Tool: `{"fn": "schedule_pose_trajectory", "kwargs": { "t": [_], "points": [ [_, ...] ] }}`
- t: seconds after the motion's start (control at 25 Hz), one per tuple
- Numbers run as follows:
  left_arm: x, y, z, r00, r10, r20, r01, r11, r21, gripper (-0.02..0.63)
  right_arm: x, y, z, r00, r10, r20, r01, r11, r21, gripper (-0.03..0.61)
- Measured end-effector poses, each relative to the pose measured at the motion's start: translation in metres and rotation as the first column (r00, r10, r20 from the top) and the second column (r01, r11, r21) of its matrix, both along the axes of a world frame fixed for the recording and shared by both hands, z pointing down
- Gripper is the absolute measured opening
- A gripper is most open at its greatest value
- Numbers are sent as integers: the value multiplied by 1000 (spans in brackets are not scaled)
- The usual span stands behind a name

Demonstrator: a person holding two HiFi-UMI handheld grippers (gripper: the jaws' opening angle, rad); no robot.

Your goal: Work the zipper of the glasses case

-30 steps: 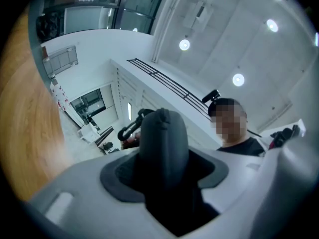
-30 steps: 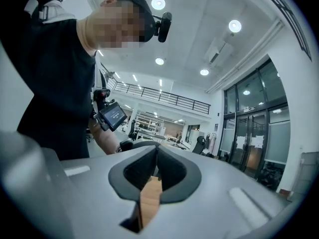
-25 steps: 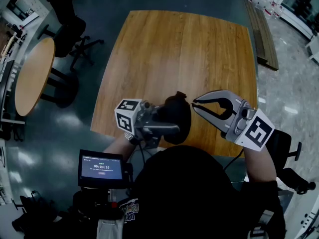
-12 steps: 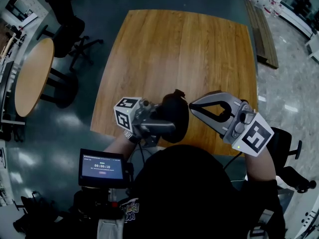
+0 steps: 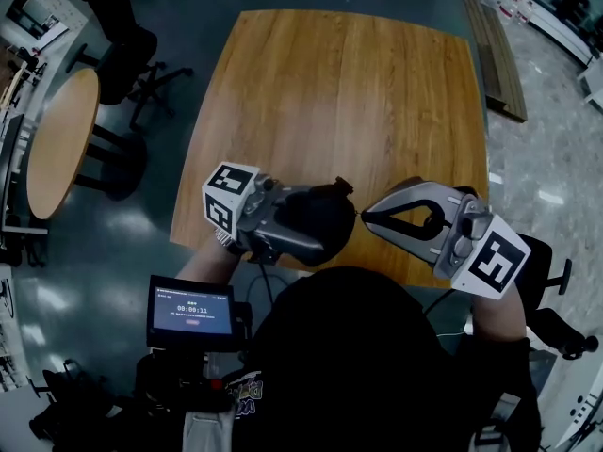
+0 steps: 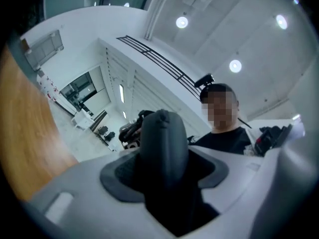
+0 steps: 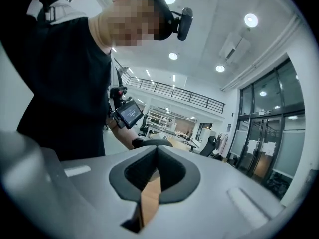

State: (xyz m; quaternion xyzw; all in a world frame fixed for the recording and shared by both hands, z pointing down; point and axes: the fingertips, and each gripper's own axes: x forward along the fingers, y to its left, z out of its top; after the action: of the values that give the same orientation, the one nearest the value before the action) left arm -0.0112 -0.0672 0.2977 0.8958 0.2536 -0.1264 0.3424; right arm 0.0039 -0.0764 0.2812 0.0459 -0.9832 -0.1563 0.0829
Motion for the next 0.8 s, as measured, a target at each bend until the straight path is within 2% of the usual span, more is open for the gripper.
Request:
{"fn": "schedule_pose_trajectory", "kwargs": {
  "t": [0.08,0.16,0.2,0.28,0.32,0.4,0.44,0.56,0.64,0.68,0.8],
  "points": [
    [0,-6,1,998,-46,-36,46,999,-13,258,0,0,3,1000,5,-22,-5,1000,5,3],
    [1,-4,1,998,-32,-59,29,998,-48,256,4,2,5,999,-12,-41,11,1000,-10,3],
    [2,-3,0,998,-33,-58,31,999,-42,258,6,3,4,999,-17,-48,16,1000,-14,3],
    [2,-9,-5,994,-78,-76,75,996,-39,258,4,8,6,996,-23,-89,24,1000,19,3],
    [-3,-19,-12,986,-110,-124,99,991,-90,258,-2,14,12,990,-30,-138,39,997,61,3],
    [-21,-50,-29,942,-217,-255,155,958,-242,258,-17,26,35,967,-39,-250,81,984,160,3],
    [-29,-64,-35,916,-272,-296,183,938,-295,258,-22,26,41,966,-36,-257,83,981,176,3],
    [-38,-89,-39,865,-394,-310,273,889,-369,258,-19,9,38,990,29,-136,-11,991,131,3],
    [-42,-102,-35,827,-485,-284,346,838,-422,258,-16,-3,37,993,92,-71,-84,991,100,3],
    [-45,-109,-32,799,-540,-265,386,798,-463,258,-15,-7,38,991,122,-46,-118,989,87,4],
    [-57,-134,-22,686,-701,-195,479,638,-603,258,-16,-17,48,977,214,18,-214,976,39,5]
  ]
}}
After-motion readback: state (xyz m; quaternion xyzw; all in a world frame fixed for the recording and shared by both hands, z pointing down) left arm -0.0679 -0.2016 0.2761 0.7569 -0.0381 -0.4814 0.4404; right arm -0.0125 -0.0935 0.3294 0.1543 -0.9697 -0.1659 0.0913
